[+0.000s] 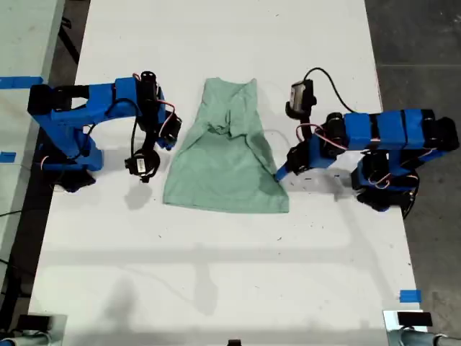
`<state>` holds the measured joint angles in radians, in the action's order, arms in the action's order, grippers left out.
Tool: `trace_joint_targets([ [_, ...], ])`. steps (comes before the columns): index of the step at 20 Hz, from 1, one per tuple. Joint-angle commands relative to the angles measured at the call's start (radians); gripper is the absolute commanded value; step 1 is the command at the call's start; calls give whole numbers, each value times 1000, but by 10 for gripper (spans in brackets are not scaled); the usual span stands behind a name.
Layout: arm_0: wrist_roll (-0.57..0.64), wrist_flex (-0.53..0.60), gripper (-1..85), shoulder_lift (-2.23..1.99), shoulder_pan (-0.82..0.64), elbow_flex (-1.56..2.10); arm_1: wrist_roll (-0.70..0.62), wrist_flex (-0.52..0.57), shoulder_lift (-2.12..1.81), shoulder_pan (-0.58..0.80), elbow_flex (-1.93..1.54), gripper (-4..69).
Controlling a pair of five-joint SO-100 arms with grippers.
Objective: Fold tshirt
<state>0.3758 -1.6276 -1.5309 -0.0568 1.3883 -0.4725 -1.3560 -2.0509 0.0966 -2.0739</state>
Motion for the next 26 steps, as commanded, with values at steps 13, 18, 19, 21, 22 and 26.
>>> trace_joint_targets([
  [13, 15, 0, 1, -72, -31, 5, -5, 388, 278, -34, -160, 109],
  [18, 15, 9, 1, -71, -25, 12, -14, 379, 453, -37, -44, -20],
  [19, 15, 11, 1, -71, -23, 14, -17, 364, 454, -41, -25, -20],
  [21, 15, 14, 1, -71, -20, 14, -23, 296, 451, -48, 29, -20],
  [22, 15, 15, 1, -69, -20, 14, -25, 252, 448, -54, 60, -21],
  [26, 15, 18, 1, -67, -15, 14, 0, 89, 413, -72, 184, -21],
])
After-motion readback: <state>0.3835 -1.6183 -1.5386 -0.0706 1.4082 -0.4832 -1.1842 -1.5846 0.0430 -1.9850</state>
